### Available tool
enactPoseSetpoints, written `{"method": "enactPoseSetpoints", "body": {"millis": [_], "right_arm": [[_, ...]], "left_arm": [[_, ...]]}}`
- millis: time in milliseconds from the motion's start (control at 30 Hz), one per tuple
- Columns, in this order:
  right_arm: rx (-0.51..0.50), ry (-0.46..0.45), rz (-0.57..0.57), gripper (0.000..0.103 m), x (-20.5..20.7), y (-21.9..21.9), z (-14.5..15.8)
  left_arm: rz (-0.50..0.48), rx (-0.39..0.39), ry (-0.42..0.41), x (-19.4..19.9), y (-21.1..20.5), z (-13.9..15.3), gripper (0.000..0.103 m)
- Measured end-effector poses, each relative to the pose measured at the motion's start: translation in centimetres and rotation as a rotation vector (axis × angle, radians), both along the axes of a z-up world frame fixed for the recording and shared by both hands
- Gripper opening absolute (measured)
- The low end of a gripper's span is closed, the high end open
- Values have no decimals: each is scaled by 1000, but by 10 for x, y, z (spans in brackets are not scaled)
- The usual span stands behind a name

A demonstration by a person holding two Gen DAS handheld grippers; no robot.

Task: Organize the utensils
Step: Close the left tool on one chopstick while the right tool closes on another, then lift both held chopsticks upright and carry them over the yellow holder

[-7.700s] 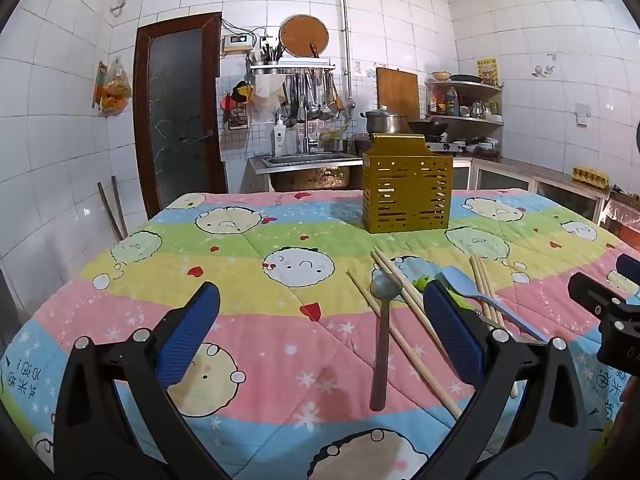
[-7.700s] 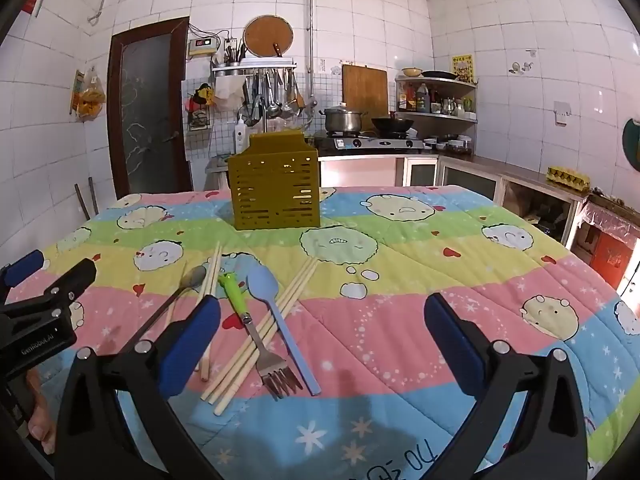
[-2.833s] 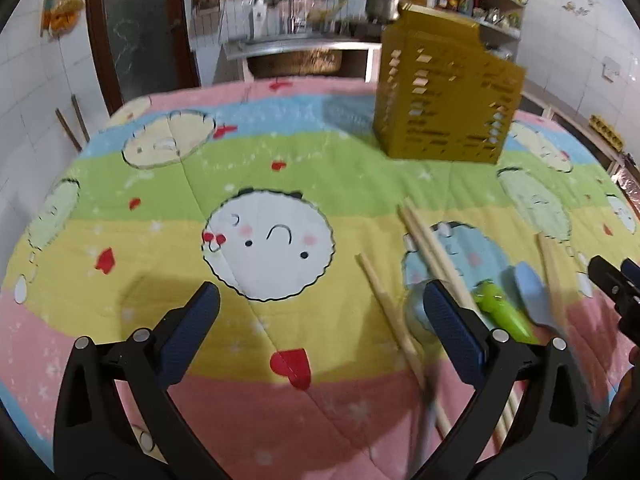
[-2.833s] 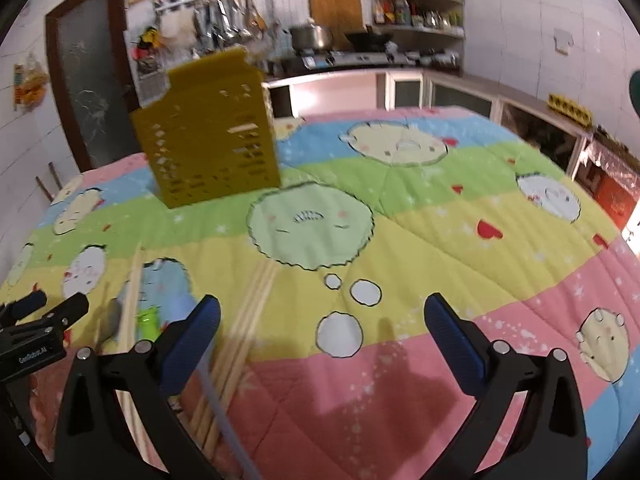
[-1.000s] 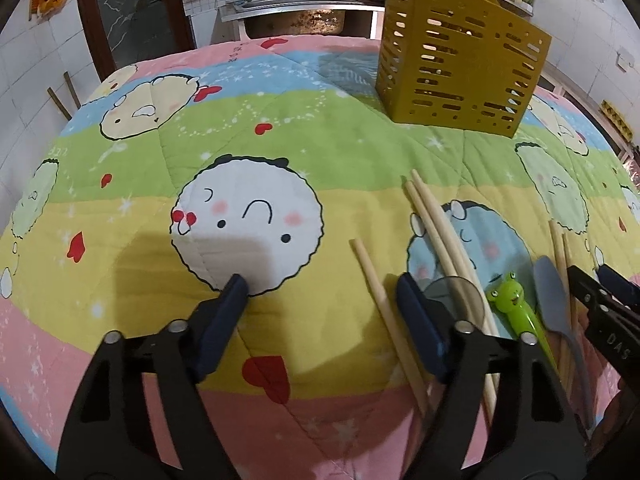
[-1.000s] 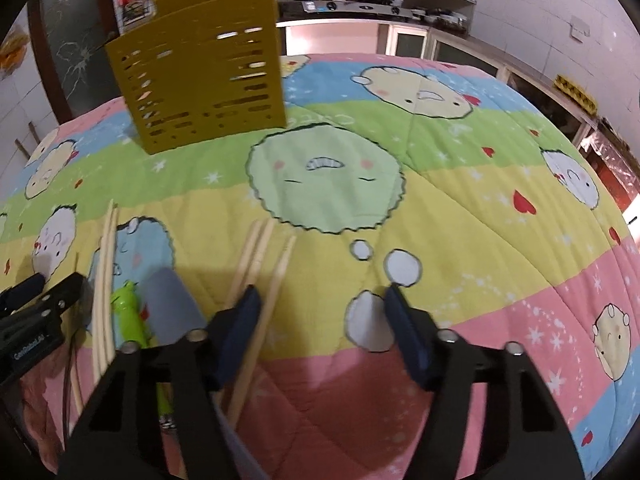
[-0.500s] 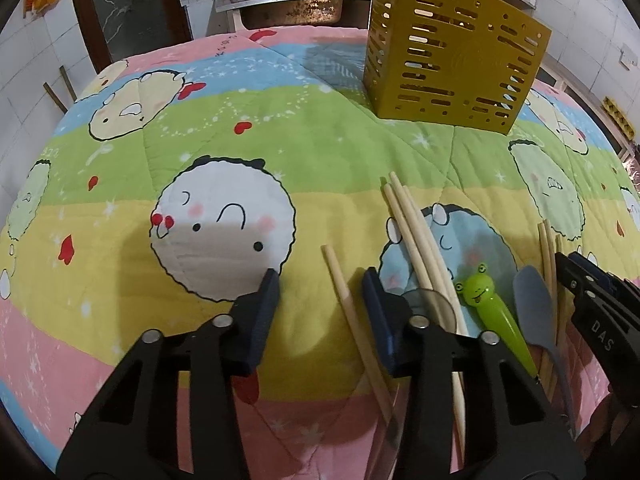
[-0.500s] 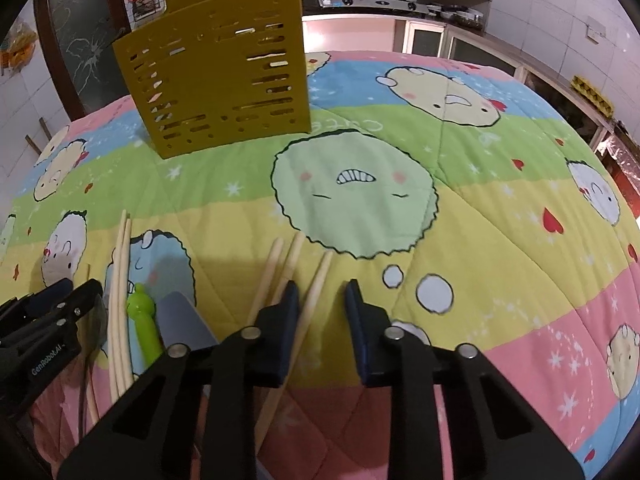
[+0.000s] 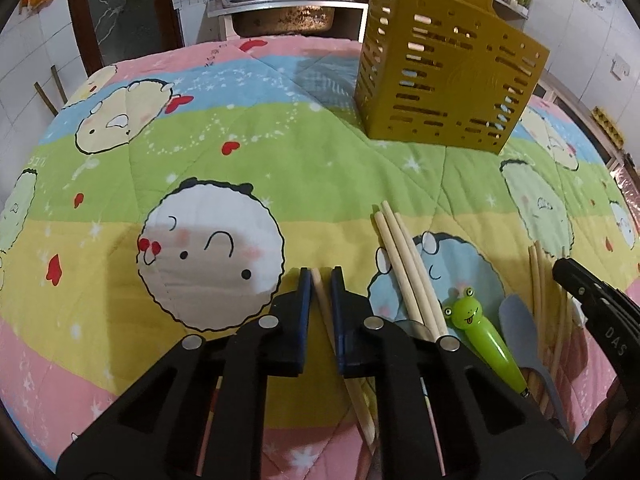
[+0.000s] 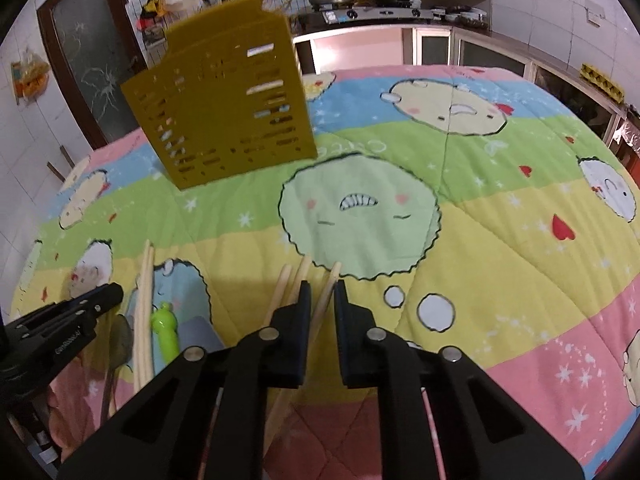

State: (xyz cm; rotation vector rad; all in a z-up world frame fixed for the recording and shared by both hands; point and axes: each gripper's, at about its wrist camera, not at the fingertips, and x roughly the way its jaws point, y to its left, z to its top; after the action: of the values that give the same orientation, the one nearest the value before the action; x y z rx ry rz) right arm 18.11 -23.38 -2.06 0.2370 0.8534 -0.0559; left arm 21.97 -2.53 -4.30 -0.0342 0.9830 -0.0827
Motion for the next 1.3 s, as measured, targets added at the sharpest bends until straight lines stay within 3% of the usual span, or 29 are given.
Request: {"method": "enactPoseSetpoints", "body": {"millis": [167, 533, 900, 1300], "right_arm": [[11, -61, 3, 11, -6, -4, 14], [-39, -277, -13, 7, -23, -8, 71], [-72, -412, -18, 6, -22, -15, 104], [-95, -569, -18, 6, -16, -12, 139]], "left_arm": [[-1, 3, -50, -4, 0, 13, 7], [-31, -13, -265, -17, -6, 78, 4], [-42, -37, -453, -25, -10, 130, 4], [-36, -77, -561, -20, -11, 160, 4]]}}
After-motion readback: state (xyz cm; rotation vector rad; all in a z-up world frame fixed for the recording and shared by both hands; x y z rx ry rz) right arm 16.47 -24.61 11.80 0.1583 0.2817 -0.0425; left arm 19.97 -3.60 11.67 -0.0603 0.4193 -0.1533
